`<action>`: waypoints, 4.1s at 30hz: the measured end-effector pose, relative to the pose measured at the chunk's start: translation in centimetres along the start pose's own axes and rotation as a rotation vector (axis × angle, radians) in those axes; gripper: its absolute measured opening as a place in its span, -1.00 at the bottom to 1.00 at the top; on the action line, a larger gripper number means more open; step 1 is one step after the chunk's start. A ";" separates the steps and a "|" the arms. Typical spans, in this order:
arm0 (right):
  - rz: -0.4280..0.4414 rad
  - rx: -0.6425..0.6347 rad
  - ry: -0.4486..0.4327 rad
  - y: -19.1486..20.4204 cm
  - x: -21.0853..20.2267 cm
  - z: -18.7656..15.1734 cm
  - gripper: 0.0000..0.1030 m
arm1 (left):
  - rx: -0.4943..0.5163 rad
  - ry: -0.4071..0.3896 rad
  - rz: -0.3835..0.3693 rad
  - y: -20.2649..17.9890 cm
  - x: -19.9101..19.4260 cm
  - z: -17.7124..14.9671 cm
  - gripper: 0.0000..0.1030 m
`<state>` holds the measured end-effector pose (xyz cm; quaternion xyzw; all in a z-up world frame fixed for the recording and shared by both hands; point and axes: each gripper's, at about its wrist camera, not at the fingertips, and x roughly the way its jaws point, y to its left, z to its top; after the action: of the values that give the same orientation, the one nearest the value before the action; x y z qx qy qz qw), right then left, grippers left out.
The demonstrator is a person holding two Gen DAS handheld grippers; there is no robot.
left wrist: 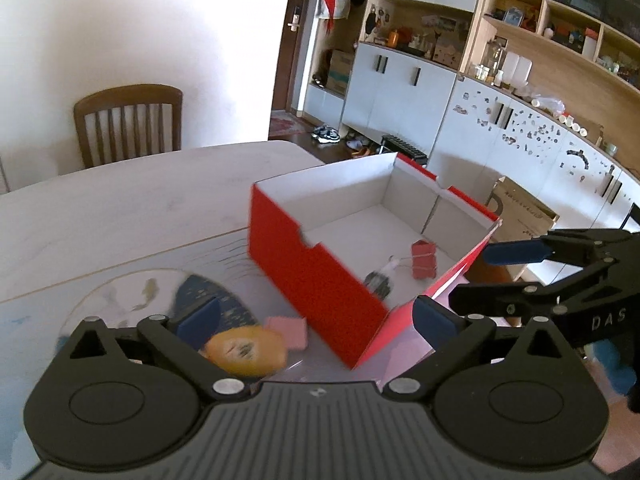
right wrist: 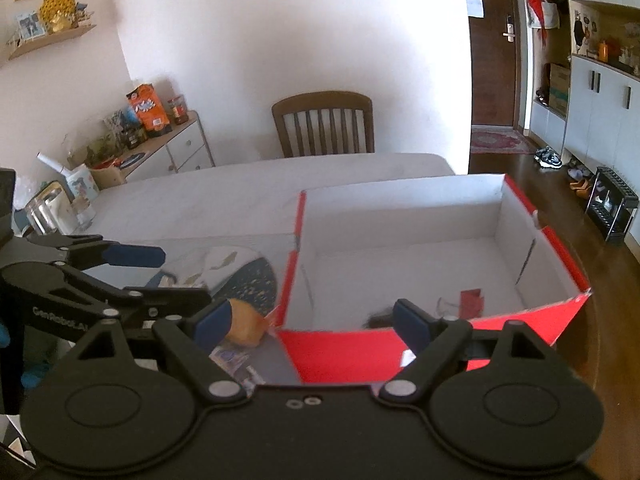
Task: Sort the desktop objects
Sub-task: 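Move both tools back from the box to the table pile, then grasp the white printed wrapper with the left tool while the right tool grasps the white cable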
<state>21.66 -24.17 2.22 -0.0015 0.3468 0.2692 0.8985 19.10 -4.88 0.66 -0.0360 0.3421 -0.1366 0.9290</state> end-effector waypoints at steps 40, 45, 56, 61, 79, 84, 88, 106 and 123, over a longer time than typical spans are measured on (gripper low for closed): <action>-0.190 0.064 0.203 5.7 10.8 -8.1 0.70 | -0.028 0.128 0.191 9.5 -2.5 -8.5 0.99; -0.216 0.084 0.218 5.8 12.1 -8.3 0.70 | -0.016 0.143 0.200 9.4 -2.1 -8.8 0.99; -0.250 0.075 0.201 7.2 13.1 -8.5 0.70 | -0.012 0.176 0.235 9.7 -1.5 -9.5 0.97; -0.248 0.068 0.203 7.3 13.0 -8.6 0.68 | -0.016 0.181 0.239 10.0 -1.2 -9.6 0.97; -0.258 0.048 0.196 7.0 12.6 -8.5 0.41 | -0.090 0.196 0.261 12.6 -0.3 -9.7 -0.14; -0.257 0.036 0.196 6.9 12.5 -8.5 0.37 | -0.088 0.184 0.279 12.7 -0.6 -9.7 -0.39; -0.253 0.035 0.191 6.6 12.1 -8.3 -0.21 | -0.072 0.175 0.290 12.3 -0.6 -9.8 -0.48; -0.198 -0.015 0.211 6.3 11.5 -8.4 -0.34 | -0.068 0.162 0.300 12.0 -1.2 -9.8 -0.56; -0.150 -0.063 0.197 6.6 10.6 -8.1 -0.72 | -0.089 0.146 0.294 11.3 -2.1 -9.8 -0.64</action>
<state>19.91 -14.92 -9.32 -0.0821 0.4235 0.2104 0.8773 13.88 6.76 -7.30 -0.0166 0.4158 0.0138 0.9092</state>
